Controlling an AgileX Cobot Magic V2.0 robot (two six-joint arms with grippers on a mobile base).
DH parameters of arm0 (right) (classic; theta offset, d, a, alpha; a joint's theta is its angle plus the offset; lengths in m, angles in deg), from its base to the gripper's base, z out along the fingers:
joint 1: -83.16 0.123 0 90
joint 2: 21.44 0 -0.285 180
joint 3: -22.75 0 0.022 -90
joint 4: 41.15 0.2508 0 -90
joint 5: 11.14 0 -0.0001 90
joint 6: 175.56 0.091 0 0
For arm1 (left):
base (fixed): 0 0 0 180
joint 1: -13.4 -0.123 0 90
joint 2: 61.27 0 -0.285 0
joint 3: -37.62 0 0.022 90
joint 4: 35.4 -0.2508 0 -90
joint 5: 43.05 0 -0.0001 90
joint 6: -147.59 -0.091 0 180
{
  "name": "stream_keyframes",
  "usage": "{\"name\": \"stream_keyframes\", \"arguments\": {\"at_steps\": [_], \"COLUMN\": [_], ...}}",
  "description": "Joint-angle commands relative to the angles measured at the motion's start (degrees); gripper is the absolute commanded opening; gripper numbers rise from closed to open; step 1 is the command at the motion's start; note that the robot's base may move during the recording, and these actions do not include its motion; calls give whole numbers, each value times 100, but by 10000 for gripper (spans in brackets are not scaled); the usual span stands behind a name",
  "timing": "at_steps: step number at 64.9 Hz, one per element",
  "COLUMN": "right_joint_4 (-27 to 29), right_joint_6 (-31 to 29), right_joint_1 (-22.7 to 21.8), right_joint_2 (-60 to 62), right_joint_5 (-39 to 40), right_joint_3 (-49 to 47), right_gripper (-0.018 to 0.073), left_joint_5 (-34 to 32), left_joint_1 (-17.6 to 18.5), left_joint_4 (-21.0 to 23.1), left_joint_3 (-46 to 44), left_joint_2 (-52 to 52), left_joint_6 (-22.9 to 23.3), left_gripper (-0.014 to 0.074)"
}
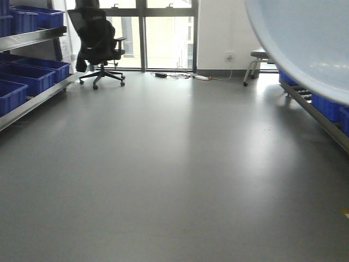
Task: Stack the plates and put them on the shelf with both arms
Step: 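Drive the base away from the table holding the plates in the right gripper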
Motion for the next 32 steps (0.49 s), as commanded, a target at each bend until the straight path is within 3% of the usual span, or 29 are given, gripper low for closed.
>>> {"name": "stream_keyframes", "arguments": {"at_steps": [1,32], "right_joint_4": [-23,-23], "right_joint_6": [31,31], "right_joint_1": [-1,-1], "right_joint_2": [-38,-38], "right_joint_5": [581,581], "right_joint_3": [-193,-193], "right_gripper": [48,48], "left_joint_5": [-448,-448], "left_joint_1": [-10,-10], "left_joint_4": [84,84], "left_joint_3": [-173,-173], "left_joint_2": [51,51], "left_joint_6": [23,23], "left_gripper": [82,82]}}
